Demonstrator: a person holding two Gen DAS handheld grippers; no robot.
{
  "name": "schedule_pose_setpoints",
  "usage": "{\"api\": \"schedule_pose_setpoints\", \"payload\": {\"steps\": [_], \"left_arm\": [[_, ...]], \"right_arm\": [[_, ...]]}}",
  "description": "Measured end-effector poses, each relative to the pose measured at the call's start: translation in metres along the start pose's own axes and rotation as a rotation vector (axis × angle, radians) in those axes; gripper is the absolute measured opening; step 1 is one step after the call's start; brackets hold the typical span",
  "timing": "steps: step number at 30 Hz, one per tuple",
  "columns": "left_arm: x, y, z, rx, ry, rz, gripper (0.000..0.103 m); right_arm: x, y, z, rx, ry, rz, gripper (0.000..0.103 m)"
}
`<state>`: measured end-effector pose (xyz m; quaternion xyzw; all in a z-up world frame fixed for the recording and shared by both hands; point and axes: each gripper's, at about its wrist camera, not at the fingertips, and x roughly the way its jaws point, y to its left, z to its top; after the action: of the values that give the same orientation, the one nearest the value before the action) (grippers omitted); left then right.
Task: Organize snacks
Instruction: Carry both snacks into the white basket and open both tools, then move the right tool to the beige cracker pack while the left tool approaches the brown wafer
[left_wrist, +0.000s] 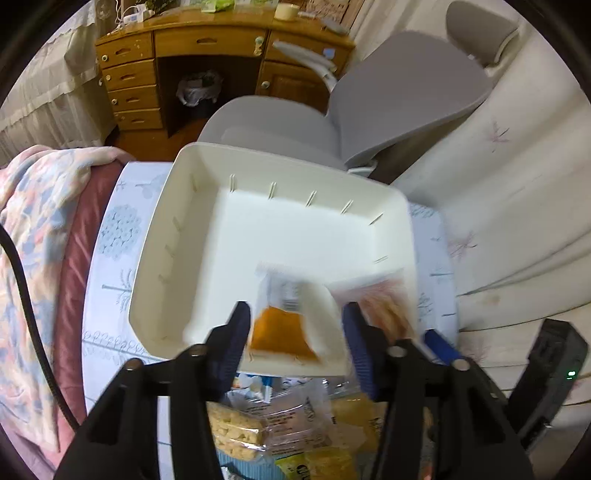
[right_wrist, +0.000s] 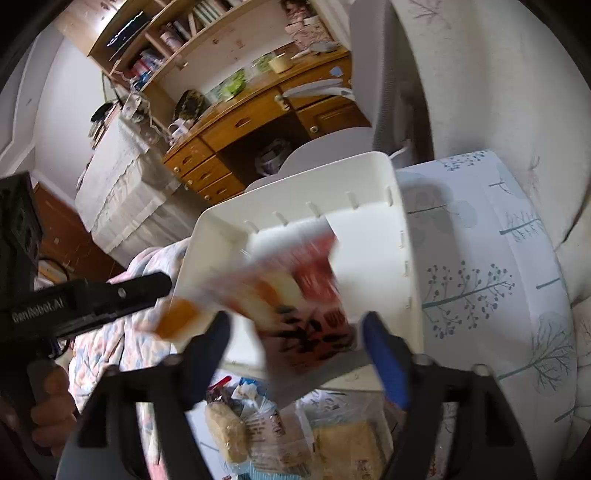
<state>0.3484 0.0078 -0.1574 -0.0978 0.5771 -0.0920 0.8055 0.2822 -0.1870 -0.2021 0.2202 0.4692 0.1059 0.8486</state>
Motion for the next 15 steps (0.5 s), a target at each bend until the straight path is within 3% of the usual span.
{"api": "schedule_pose_setpoints", "payload": {"steps": [8, 15], "left_arm": [[-0.005, 0.012, -0.018, -0.017, 0.015, -0.039, 0.053], [-0.042, 0.034, -0.054, 0.015, 0.007, -0.08, 0.053]], "right_arm": [[-0.02, -0.017, -0.007, 0.12, -0.033, -0.021, 0.085], [-0.064, -0.017, -0.028, 0.218, -0.11, -0.052, 0.085]]}}
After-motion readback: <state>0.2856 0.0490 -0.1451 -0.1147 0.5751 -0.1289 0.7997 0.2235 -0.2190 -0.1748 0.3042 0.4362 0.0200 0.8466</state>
